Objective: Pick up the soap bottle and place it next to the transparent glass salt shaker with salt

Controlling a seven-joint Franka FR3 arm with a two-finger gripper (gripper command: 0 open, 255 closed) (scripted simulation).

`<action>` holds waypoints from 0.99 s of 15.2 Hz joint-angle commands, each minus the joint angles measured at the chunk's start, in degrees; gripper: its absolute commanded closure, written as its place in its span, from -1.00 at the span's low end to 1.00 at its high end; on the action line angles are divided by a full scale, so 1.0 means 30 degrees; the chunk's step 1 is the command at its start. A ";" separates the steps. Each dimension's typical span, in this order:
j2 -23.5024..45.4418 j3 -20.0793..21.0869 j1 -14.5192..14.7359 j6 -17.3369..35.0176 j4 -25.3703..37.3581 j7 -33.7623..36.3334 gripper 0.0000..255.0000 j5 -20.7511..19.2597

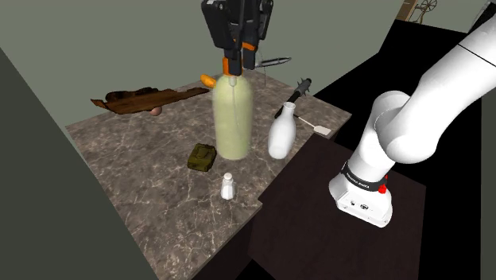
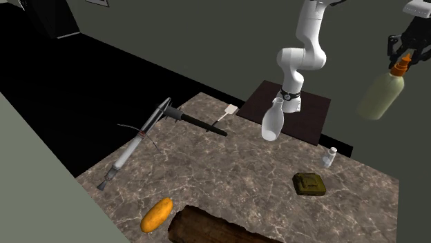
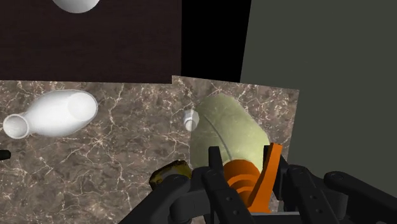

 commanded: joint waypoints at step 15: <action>-0.0982 0.0272 0.0227 0.4007 -0.4953 -0.0473 1.00 0.0432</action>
